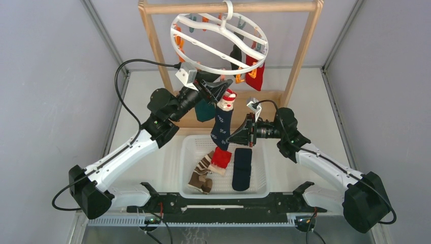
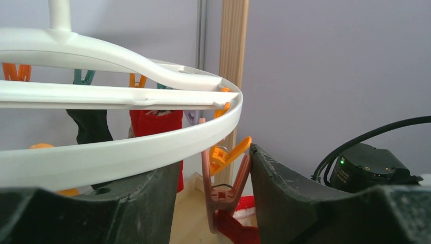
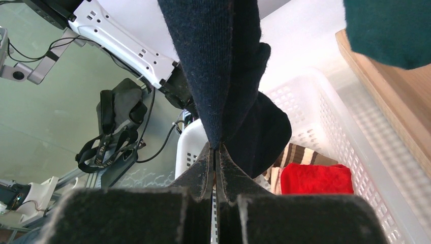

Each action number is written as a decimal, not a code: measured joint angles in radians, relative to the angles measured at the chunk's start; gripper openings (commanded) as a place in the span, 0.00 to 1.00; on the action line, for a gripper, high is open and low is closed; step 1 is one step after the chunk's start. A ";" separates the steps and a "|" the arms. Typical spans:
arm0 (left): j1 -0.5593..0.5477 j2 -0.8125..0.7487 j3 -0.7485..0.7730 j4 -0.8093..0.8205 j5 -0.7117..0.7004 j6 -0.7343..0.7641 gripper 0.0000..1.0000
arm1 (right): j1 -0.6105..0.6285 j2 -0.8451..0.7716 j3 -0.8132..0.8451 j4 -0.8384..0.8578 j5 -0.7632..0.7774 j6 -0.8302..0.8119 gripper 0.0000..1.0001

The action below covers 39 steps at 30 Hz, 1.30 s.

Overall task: Remove the socks clipped to the hanger
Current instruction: Remove the sock from the hanger.

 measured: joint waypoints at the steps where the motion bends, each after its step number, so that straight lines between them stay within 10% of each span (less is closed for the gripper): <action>1: 0.000 0.000 0.000 0.000 0.004 -0.001 0.53 | 0.000 0.000 0.000 0.000 0.000 0.000 0.02; 12: 0.007 -0.001 0.000 0.008 0.019 -0.010 0.17 | 0.000 0.000 -0.006 -0.002 -0.003 0.000 0.02; 24: 0.014 -0.013 -0.013 0.001 0.017 -0.008 0.14 | 0.000 0.000 -0.013 -0.004 -0.003 0.000 0.02; 32: 0.019 -0.040 -0.052 0.003 0.001 -0.008 0.26 | 0.011 0.000 -0.013 -0.011 0.005 -0.003 0.02; 39: 0.020 -0.073 -0.094 -0.004 -0.014 -0.008 0.60 | 0.034 0.000 -0.013 -0.065 0.060 -0.027 0.01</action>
